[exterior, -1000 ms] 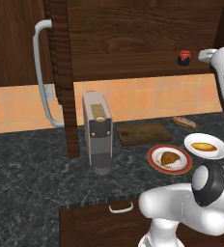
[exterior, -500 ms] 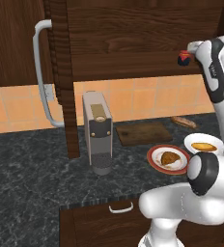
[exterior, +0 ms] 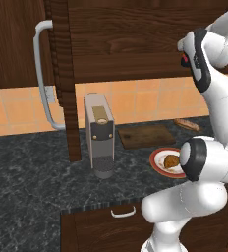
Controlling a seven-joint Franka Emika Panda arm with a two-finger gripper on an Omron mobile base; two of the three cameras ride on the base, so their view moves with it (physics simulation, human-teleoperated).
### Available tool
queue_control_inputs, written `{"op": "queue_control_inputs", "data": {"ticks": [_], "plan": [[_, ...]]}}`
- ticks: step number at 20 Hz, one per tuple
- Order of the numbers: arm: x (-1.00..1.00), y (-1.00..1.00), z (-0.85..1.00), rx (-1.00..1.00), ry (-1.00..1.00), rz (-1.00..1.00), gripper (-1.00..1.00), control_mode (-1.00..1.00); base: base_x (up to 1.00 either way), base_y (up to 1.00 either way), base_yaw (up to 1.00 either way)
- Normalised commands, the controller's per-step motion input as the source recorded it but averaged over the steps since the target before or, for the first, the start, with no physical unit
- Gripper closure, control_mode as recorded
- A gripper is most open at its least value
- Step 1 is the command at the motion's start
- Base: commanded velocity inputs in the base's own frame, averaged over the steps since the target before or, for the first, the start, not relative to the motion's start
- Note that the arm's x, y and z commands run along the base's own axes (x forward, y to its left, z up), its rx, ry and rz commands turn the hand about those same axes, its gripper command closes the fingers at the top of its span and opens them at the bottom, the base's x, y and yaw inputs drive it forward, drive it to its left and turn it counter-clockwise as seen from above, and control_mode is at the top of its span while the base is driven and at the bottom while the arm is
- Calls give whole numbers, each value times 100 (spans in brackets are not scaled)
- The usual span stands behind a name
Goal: From the different types of pastries on the counter, select a croissant and place it on the cutting board. Then retrieve a jar of jam from the cabinet and place it alongside the croissant on the cutting board.
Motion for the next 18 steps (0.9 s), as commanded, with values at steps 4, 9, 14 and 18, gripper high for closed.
{"op": "queue_control_inputs", "data": {"ticks": [4, 9, 14, 18], "plan": [[16, -2, 0, -6, 0, 5, -100, -100, 0, 0, 0], [9, -3, -12, 0, 0, 0, -100, -100, 0, 0, 0], [6, 0, -36, 0, 0, 0, -100, -100, 0, 0, 0], [12, 0, -16, -1, -7, 0, -100, -100, 0, 0, 0]]}}
